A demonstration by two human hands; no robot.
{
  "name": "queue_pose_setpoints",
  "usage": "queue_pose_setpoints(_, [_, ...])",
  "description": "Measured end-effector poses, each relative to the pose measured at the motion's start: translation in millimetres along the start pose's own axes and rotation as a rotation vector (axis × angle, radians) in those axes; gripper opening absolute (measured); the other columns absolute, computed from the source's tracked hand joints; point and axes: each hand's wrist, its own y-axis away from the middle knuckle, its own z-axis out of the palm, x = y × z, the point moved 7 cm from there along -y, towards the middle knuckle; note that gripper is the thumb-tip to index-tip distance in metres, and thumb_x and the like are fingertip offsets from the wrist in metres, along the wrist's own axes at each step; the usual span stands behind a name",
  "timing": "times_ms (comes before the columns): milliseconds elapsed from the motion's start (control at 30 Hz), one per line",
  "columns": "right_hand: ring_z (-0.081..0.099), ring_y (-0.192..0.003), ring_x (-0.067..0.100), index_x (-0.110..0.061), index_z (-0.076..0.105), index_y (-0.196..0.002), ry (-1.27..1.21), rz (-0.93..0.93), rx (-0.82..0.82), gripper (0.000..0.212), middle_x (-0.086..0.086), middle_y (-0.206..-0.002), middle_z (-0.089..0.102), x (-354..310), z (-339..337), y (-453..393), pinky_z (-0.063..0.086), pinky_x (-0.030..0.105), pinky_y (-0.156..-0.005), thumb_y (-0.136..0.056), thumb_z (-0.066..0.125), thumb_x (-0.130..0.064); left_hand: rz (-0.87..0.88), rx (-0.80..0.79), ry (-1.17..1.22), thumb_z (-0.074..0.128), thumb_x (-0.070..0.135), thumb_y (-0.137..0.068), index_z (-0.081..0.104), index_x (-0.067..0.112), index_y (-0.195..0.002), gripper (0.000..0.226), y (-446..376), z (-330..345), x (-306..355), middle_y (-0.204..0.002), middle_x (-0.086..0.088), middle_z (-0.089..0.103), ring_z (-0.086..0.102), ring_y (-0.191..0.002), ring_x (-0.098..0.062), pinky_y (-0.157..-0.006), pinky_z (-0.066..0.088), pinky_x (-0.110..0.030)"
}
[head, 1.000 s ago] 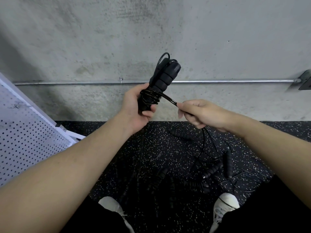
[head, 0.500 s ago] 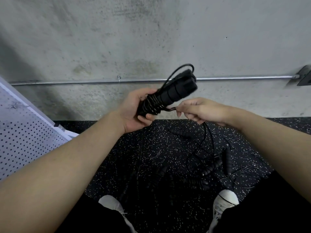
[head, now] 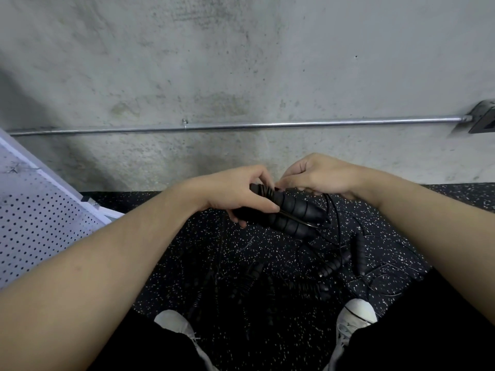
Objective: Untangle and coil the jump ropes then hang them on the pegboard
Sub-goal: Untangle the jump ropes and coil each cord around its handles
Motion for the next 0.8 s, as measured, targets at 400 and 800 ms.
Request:
queue_pose_setpoints(400, [0.068,-0.07,0.01,-0.028,0.079,-0.086,0.037,0.007,0.227,0.013,-0.004,-0.077,0.076,-5.7,-4.6,-4.5,0.053,0.022,-0.067,-0.089,0.074,-0.04,-0.007,0.248,-0.021,0.082,0.029,-0.085,0.065,0.027,-0.108,0.029,-13.2,-10.1,-8.2,-0.097,-0.006,0.07,0.075,-0.067,-0.021,-0.063,0.064,-0.037])
queue_pose_setpoints(800, [0.042,-0.047,0.01,-0.015,0.061,-0.077,-0.055,0.12,0.015,0.056,-0.008,-0.052,0.044,-4.0,12.1,-2.5,0.045,0.029,-0.058,-0.106,0.032,-0.054,-0.068,0.417,-0.207,0.068,0.041,-0.093,0.043,0.026,-0.093,0.03,-16.4,-16.4,-19.7,-0.089,-0.004,0.07,0.074,-0.062,-0.021,-0.059,0.064,-0.043])
